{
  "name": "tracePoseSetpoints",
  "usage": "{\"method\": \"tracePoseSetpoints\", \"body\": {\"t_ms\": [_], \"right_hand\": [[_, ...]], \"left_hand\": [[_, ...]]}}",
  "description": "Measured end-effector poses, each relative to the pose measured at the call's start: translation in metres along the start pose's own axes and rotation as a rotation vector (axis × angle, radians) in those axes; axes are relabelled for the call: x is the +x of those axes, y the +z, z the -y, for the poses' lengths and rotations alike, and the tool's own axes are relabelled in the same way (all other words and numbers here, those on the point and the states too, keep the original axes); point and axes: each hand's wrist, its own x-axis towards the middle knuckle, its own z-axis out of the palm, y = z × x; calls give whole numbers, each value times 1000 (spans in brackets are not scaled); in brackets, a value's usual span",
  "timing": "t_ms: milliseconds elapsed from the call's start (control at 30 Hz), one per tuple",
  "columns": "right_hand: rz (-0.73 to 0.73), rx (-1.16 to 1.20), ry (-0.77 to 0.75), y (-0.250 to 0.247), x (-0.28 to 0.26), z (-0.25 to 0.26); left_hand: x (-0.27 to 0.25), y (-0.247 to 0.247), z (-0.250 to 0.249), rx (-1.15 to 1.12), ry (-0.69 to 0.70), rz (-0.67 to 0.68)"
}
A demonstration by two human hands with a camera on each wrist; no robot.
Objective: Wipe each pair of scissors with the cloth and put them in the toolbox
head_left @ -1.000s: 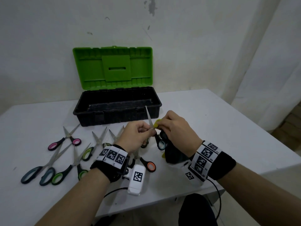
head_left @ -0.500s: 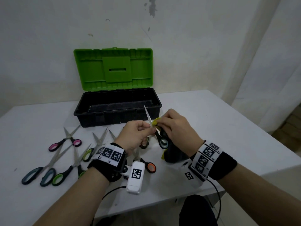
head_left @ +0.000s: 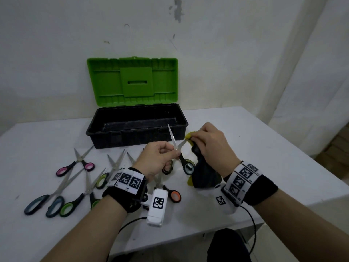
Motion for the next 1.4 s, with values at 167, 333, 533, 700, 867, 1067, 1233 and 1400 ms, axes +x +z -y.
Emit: {"method": "tracePoseSetpoints", "body": {"t_ms": [167,333,533,700,867,1067,1233,1400], "right_hand": [[6,3,14,-6,5,3],[202,-65,7,6,-2,10],[58,-82,226,-16,12,-10],[30,63,-146,-14,-9,6],[-11,74,-193,-8,-11,1],[-244,63,-21,-18,0,-16],[-63,82,-187,-5,-16,-3],[-195,78,35,-12,0,-12]], "left_hand": [[1,-3,2,150,50,-12],[0,2,1,206,77,14],[-3,-4,4,143,50,13],[-4,0,-4,-173,-103,51],[-5,8,-8,-298,-164,121],[-7,6,-5,-343,-209,123],[-4,4,-6,-393,-231,165],[-6,2,-6,-268,-183,128]]}}
